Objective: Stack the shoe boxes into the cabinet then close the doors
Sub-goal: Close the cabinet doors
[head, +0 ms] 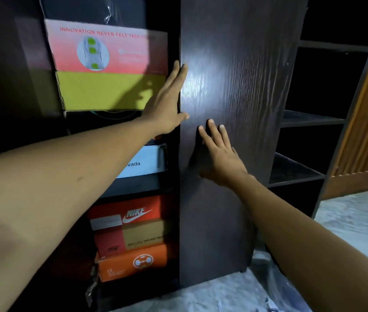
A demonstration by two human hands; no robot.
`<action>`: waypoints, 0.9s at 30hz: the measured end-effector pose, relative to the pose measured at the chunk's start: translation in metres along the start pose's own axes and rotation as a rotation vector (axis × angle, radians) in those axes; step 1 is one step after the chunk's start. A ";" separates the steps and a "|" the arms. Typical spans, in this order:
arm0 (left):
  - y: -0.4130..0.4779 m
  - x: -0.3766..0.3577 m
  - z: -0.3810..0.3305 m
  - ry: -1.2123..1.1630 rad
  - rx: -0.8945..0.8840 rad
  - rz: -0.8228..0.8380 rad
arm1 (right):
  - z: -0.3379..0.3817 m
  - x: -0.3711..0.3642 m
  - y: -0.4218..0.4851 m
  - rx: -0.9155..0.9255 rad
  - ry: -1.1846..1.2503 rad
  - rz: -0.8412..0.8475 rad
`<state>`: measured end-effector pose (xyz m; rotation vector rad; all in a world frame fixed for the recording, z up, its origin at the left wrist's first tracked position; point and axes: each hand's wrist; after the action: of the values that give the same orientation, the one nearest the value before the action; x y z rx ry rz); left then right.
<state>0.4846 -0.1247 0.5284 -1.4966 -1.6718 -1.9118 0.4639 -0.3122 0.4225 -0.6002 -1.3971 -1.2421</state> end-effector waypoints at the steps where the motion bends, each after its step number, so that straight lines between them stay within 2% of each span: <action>1: 0.000 -0.006 0.004 -0.002 0.004 -0.011 | -0.005 -0.005 0.003 0.003 -0.016 0.003; 7: 0.003 -0.009 0.013 0.014 -0.019 -0.006 | -0.011 -0.023 0.010 0.004 -0.049 -0.096; 12: 0.002 -0.004 0.004 0.086 0.044 0.012 | -0.009 -0.013 0.010 0.005 -0.057 -0.050; 17: -0.004 0.030 -0.015 0.184 0.141 0.208 | 0.004 0.025 0.005 0.013 0.055 0.100; 21: -0.028 0.067 -0.036 0.325 0.136 0.338 | 0.031 0.053 -0.013 0.083 0.222 0.158; 24: -0.052 0.104 -0.061 0.389 0.088 0.313 | 0.062 0.064 -0.033 0.144 0.272 0.130; 27: -0.086 0.156 -0.097 0.478 0.039 0.218 | 0.105 0.081 -0.051 0.238 0.342 0.091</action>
<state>0.2986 -0.1060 0.6070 -1.0441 -1.2702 -1.9091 0.3569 -0.2564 0.4978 -0.2682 -1.1920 -1.0304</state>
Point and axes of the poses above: each hand's wrist, its own y-axis towards the middle knuckle, its own x-axis out of the back of the hand, z = x × y, and after that the axes turned 10 degrees about z, right-handed
